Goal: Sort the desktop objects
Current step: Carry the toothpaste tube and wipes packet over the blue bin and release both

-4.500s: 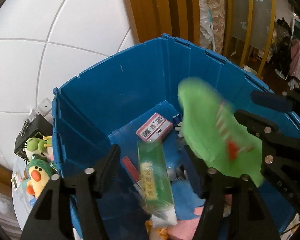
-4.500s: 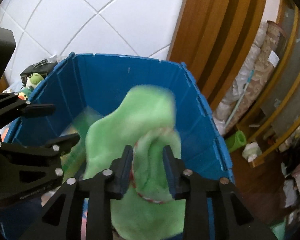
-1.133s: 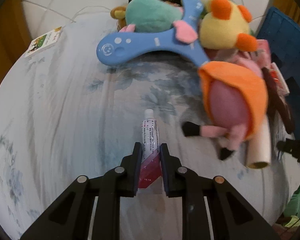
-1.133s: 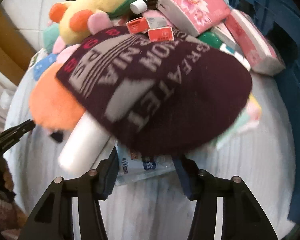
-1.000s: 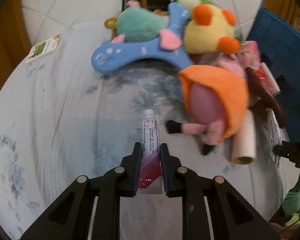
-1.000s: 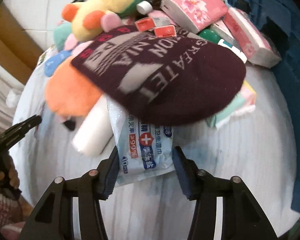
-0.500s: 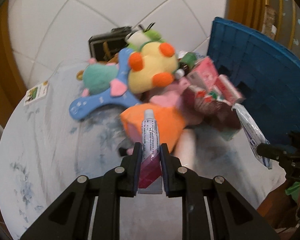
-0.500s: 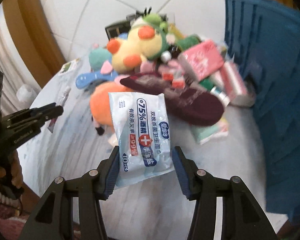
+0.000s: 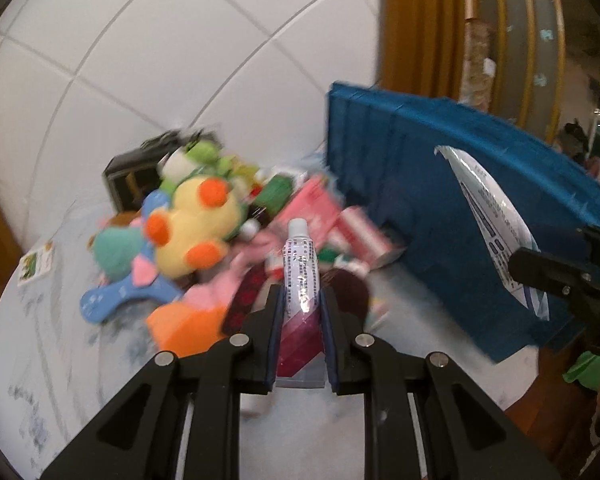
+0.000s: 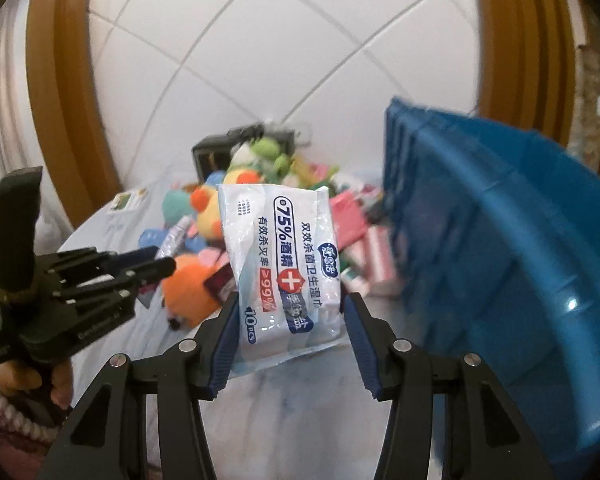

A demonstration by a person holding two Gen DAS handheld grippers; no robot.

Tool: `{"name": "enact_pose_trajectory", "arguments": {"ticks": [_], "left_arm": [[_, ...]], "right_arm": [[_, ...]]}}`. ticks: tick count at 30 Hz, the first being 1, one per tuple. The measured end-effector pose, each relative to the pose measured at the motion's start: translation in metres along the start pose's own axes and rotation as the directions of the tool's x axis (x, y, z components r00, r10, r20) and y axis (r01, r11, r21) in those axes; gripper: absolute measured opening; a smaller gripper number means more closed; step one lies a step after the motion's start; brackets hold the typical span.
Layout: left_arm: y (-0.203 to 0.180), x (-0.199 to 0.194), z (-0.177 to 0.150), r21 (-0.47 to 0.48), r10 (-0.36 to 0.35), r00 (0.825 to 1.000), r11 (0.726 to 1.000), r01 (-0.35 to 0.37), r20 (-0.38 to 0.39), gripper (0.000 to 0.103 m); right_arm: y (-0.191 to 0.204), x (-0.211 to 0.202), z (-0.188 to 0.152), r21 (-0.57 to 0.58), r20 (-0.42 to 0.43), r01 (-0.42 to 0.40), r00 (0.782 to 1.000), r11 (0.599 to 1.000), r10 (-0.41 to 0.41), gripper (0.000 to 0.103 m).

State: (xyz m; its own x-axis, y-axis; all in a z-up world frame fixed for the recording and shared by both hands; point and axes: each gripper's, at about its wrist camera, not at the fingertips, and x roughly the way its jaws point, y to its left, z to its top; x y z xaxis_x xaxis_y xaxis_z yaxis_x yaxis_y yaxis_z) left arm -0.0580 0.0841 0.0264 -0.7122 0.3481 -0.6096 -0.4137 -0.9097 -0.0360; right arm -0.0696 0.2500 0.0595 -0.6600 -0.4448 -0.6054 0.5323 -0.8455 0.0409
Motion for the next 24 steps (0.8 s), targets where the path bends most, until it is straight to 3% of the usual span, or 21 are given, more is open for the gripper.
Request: {"name": "enact_pose_trajectory", "arguments": {"ticks": [6,13,20,24], "left_arm": [[-0.066,-0.002,0.05,0.06,-0.068,0.995,0.996,0.063,0.073,0.018],[-0.153,0.004,0.111,0.139,-0.153,0.98,0.981,0.135,0.126,0.018],[-0.248,0.02,0.148,0.214,-0.232,0.969,0.954,0.209,0.087,0.018],[-0.29,0.036,0.155,0.246,-0.247,0.969,0.94,0.237,0.012,0.018]], "right_arm": [[-0.042,-0.046,0.024,0.021,0.099,0.077,0.992,0.997,-0.079,0.051],[-0.115,-0.094,0.047,0.077,0.159,0.222,0.96,0.972,-0.232,0.051],[-0.201,-0.108,0.046,0.134,0.107,0.349,0.925,0.928,-0.364,0.051],[-0.245,-0.104,0.033,0.143,0.053,0.391,0.914,0.909,-0.402,0.051]]}}
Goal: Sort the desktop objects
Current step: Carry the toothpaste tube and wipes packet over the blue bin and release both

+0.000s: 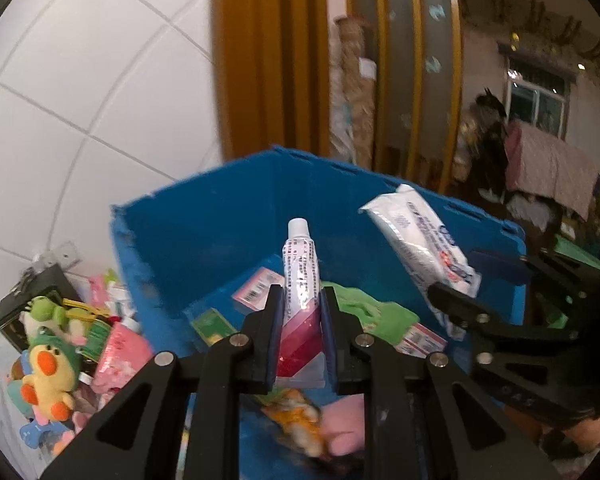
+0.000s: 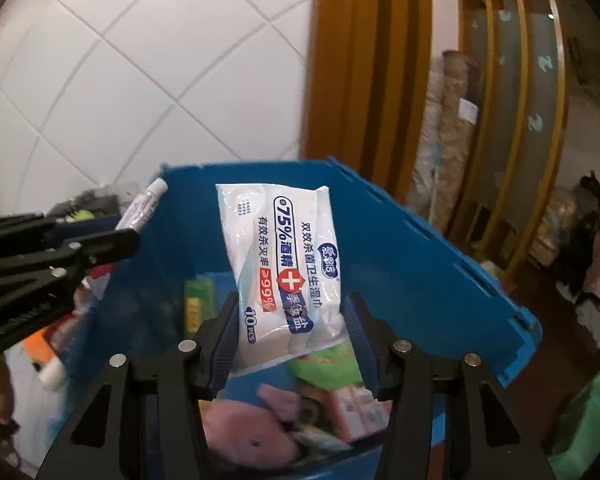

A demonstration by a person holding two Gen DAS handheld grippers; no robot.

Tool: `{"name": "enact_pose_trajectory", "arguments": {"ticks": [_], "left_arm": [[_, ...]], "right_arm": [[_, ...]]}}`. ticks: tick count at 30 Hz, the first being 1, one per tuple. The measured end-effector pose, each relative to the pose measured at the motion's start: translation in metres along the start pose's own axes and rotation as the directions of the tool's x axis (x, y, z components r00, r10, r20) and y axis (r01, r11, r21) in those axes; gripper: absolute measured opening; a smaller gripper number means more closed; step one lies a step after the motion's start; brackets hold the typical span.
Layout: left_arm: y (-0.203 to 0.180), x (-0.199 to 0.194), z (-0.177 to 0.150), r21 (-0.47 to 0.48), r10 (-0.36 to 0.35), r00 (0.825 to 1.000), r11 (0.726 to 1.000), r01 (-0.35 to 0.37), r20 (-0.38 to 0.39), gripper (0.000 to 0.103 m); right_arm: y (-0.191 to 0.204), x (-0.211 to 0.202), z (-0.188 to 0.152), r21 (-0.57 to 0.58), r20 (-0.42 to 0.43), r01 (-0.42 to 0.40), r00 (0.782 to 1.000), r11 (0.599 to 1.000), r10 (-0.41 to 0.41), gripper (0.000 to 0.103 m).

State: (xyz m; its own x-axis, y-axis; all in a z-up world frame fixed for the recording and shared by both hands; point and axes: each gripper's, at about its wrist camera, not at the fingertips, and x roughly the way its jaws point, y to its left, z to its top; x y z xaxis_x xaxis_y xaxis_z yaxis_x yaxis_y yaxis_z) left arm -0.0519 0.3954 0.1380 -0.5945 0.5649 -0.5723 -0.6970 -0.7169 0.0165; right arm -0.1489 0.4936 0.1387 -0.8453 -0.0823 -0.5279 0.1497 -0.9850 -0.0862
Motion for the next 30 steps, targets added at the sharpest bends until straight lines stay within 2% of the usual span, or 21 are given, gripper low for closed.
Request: {"name": "enact_pose_trajectory", "arguments": {"ticks": [3,8,15,23,25,27,30], "left_arm": [[-0.02,0.016,0.003,0.041,-0.017,0.999,0.999,0.019,-0.051,0.018],[-0.042,0.024,0.004,0.08,-0.032,0.995,0.996,0.04,-0.094,0.018],[-0.043,0.029,0.001,0.093,0.026,0.993,0.996,-0.015,-0.115,0.018],[-0.045,0.032,-0.003,0.095,0.084,0.988,0.993,-0.072,-0.13,0.018],[-0.044,0.031,-0.003,0.092,0.094,0.987,0.992,-0.082,-0.131,0.026],[-0.043,0.03,-0.003,0.085,0.101,0.987,0.992,-0.091,-0.122,0.054],[-0.041,0.023,-0.003,0.08,0.111,0.99,0.991,-0.104,-0.088,0.068]], "right_arm": [[-0.015,0.011,-0.006,-0.014,-0.024,0.024,0.999,1.0,-0.025,0.051],[-0.031,0.025,-0.015,-0.051,-0.059,0.064,0.996,0.997,-0.067,0.051],[-0.045,0.043,-0.024,-0.07,-0.109,0.054,0.992,0.996,-0.061,0.051],[-0.047,0.054,-0.025,-0.077,-0.102,0.045,0.993,0.996,-0.053,0.052],[-0.047,0.057,-0.026,-0.077,-0.104,0.044,0.993,0.996,-0.052,0.052],[-0.046,0.058,-0.026,-0.072,-0.105,0.041,0.993,0.997,-0.048,0.055],[-0.047,0.056,-0.025,-0.066,-0.102,0.045,0.993,0.997,-0.052,0.068]]}}
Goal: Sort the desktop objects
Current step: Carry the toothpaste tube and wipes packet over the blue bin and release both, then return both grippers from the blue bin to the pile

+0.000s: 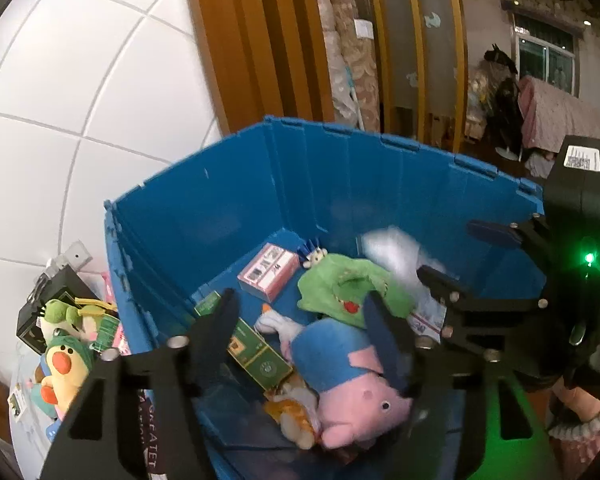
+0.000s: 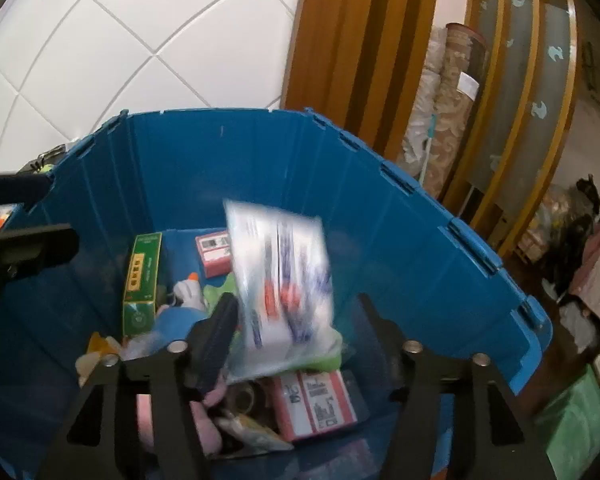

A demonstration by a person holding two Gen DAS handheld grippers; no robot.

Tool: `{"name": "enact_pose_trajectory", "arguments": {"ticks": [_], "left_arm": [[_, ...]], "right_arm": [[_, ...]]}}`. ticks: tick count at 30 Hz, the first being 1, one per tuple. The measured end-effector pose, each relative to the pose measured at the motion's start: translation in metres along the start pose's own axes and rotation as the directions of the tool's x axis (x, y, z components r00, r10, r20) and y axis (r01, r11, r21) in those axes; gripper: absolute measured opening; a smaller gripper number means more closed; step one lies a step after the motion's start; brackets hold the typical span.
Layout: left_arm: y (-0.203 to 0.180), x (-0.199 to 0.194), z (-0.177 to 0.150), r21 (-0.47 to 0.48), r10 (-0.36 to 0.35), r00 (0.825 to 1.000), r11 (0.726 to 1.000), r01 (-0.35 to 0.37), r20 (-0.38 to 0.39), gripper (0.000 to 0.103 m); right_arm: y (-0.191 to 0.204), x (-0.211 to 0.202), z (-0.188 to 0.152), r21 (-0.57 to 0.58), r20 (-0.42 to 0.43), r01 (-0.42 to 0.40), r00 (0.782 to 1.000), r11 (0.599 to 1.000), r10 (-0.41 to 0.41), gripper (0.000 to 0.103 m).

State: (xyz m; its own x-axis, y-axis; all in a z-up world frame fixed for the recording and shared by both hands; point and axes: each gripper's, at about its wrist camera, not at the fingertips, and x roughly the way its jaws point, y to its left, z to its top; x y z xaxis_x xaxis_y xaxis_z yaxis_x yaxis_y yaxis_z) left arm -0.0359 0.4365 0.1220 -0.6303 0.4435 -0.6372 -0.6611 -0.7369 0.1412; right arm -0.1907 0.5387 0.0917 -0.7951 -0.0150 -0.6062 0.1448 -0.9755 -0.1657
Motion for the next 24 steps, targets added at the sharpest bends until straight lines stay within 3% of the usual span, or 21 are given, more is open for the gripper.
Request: {"name": "enact_pose_trajectory", "arguments": {"ticks": [7,11,24], "left_arm": [[0.006,-0.005,-0.002,-0.024,0.004,1.0,1.0,-0.004,0.019,0.068],[0.016,-0.017,-0.005,-0.039,0.028,0.998,0.999,-0.026,0.051,0.068],[0.111,-0.075,-0.049,-0.188,0.123,0.982,0.977,-0.095,0.145,0.068]], "right_arm": [[0.0,-0.011,0.002,0.011,0.026,0.018,0.999,1.0,-0.019,0.09],[0.003,-0.024,0.006,0.012,0.055,0.032,0.998,0.999,-0.033,0.097],[0.071,-0.09,0.027,-0.031,0.164,0.015,0.986,0.999,-0.009,0.103]]}}
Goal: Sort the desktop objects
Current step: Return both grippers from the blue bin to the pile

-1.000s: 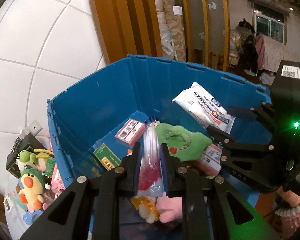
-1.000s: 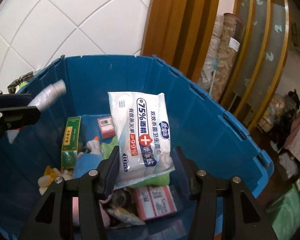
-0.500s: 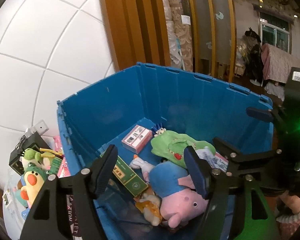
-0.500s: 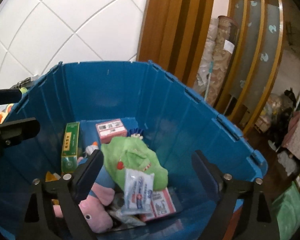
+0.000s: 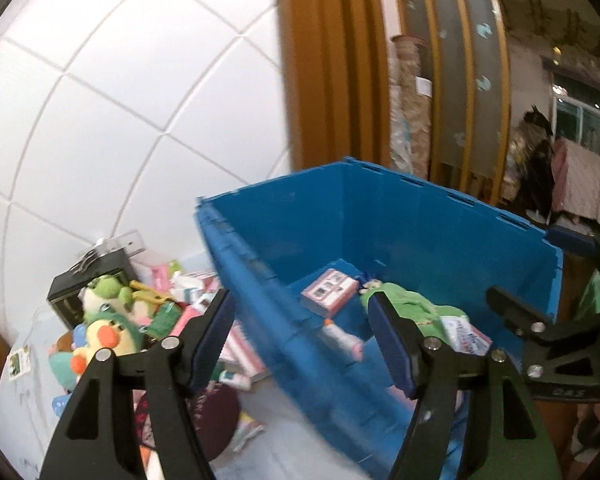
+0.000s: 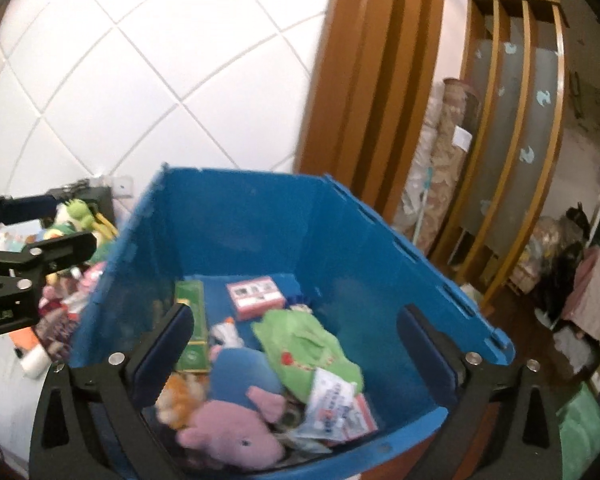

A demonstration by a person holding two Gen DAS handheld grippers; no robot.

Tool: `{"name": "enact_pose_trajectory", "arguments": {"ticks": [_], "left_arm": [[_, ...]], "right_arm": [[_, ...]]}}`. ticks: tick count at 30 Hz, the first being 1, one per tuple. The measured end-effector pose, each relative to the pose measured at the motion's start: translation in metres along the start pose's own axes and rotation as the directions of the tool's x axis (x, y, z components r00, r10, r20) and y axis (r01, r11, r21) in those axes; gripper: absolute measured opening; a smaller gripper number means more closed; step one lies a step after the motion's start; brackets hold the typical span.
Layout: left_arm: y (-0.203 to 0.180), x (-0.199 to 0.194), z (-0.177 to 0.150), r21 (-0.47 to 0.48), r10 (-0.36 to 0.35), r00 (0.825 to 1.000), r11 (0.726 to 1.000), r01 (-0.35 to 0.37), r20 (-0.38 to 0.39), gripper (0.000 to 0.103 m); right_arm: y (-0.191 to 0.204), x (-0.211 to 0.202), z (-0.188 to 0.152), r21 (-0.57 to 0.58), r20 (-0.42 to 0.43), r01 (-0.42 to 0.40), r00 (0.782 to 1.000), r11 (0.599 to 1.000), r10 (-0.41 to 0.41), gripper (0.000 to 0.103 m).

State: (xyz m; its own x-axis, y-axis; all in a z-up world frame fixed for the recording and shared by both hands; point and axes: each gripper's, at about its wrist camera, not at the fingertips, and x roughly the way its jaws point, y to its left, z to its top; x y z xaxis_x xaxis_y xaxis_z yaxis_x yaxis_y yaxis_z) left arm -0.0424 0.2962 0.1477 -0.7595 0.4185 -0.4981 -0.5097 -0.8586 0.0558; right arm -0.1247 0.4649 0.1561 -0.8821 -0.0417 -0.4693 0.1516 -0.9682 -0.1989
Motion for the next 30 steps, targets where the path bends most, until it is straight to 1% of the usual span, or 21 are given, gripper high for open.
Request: {"name": "enact_pose_trajectory", "arguments": {"ticks": [3,8,10,14,17,19,22,23,25,26,29,30], "left_arm": [[0.033,-0.009,-0.011,-0.031,0.023,1.0,0.999,-0.023,-0.001,0.068],[0.093,-0.025,-0.034,-0.106,0.08,0.997,0.991,-0.08,-0.009,0.068],[0.121,-0.031,-0.046,-0.131,0.117,0.993,0.984,-0.118,-0.014,0.068],[0.164,-0.042,-0.07,-0.163,0.181,0.983,0.969,-0.184,-0.038,0.069],[0.195,-0.046,-0.093,-0.182,0.23,0.97,0.953,-0.24,-0.076,0.068],[0.214,-0.044,-0.109,-0.2,0.26,0.959,0.939,-0.279,-0.115,0.069],[0.241,-0.039,-0.137,-0.225,0.285,0.942,0.92,-0.321,-0.18,0.069],[0.246,-0.037,-0.144,-0.229,0.288,0.938,0.916,-0.329,-0.193,0.069],[0.261,-0.028,-0.165,-0.238,0.299,0.923,0.904,-0.355,-0.244,0.069],[0.265,-0.027,-0.173,-0.241,0.298,0.919,0.901,-0.36,-0.258,0.069],[0.279,-0.01,-0.204,-0.256,0.287,0.896,0.889,-0.381,-0.339,0.069],[0.281,-0.005,-0.211,-0.26,0.278,0.894,0.888,-0.379,-0.353,0.068]], "right_arm": [[0.026,-0.012,0.007,-0.005,0.019,-0.023,1.0,1.0,0.023,0.103],[0.069,-0.03,0.014,0.003,0.049,-0.104,0.993,0.995,0.104,0.103],[0.087,-0.032,0.015,0.003,0.057,-0.141,0.988,0.99,0.141,0.103],[0.122,-0.029,0.014,0.002,0.05,-0.216,0.975,0.976,0.215,0.103],[0.149,-0.023,0.01,-0.006,0.034,-0.285,0.958,0.958,0.285,0.103],[0.167,-0.017,0.008,-0.02,0.019,-0.325,0.945,0.946,0.325,0.103],[0.193,-0.005,0.0,-0.024,-0.008,-0.377,0.926,0.926,0.377,0.103],[0.201,-0.001,-0.003,-0.023,-0.022,-0.39,0.921,0.92,0.39,0.103],[0.217,0.011,-0.01,-0.017,-0.056,-0.42,0.907,0.907,0.418,0.103],[0.224,0.017,-0.013,-0.015,-0.074,-0.431,0.9,0.902,0.429,0.103],[0.244,0.038,-0.028,-0.002,-0.145,-0.46,0.879,0.888,0.455,0.103],[0.248,0.043,-0.031,0.002,-0.16,-0.464,0.874,0.886,0.458,0.103]]}}
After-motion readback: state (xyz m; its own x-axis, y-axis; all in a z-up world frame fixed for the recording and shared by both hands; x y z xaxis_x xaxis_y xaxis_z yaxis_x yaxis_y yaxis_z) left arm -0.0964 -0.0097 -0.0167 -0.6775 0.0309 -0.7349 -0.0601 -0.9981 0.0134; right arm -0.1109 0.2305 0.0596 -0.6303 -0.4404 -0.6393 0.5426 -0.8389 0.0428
